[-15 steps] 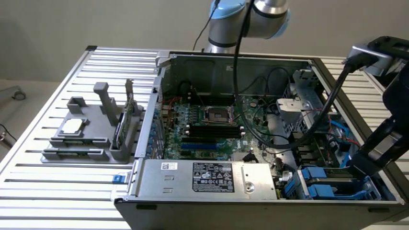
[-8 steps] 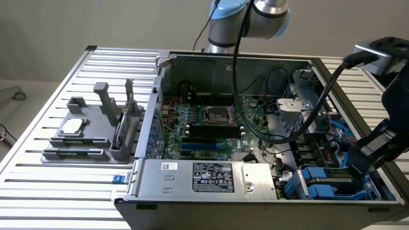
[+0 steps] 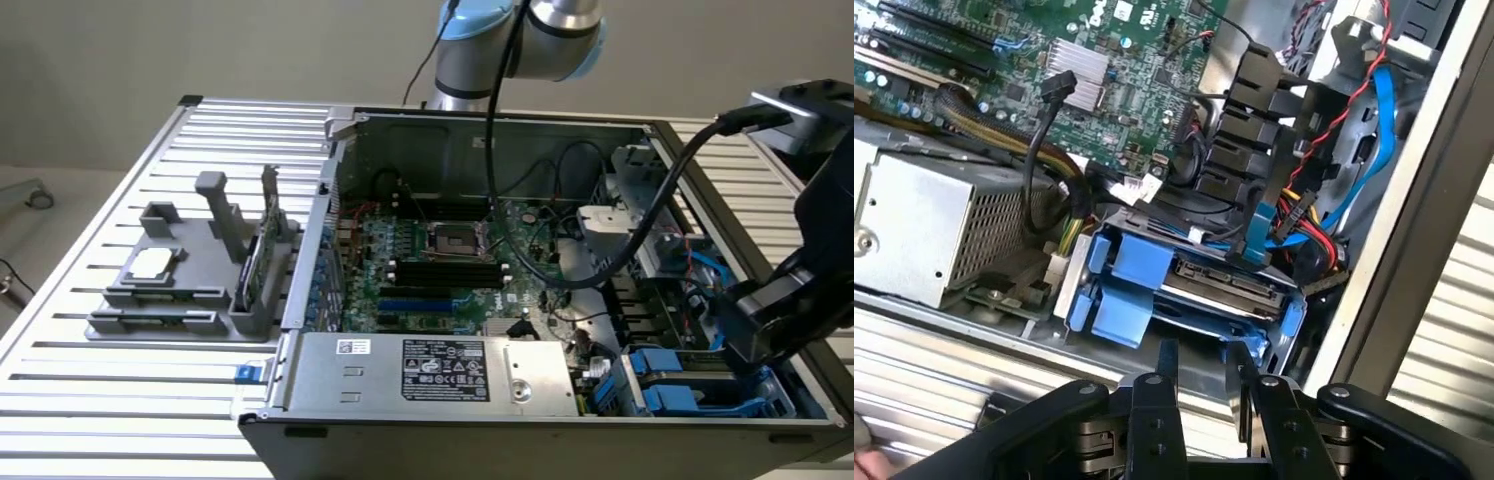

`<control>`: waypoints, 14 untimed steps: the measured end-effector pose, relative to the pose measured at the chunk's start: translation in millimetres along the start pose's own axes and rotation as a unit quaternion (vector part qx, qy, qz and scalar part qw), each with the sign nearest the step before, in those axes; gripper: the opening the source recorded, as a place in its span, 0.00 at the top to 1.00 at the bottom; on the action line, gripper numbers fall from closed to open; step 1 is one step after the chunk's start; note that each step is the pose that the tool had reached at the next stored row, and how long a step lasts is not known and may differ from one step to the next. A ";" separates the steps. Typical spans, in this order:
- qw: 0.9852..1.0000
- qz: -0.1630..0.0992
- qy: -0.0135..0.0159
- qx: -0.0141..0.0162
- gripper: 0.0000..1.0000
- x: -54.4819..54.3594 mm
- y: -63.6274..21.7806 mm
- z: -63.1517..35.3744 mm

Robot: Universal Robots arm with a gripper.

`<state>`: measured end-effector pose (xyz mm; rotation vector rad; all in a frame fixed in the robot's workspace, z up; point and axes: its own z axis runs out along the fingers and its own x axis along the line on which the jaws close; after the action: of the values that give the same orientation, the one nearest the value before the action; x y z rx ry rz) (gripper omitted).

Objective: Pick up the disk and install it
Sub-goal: 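Insert the disk into the insertion slot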

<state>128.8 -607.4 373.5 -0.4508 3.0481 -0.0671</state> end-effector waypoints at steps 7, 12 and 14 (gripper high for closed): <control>0.998 0.064 0.003 0.003 0.67 0.1 0.1 1.8; 0.994 0.108 0.006 0.006 0.67 0.1 0.2 3.3; 0.992 0.127 0.007 0.007 0.67 0.2 0.2 4.0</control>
<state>128.8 -607.4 369.5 -0.0595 3.0864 -0.0784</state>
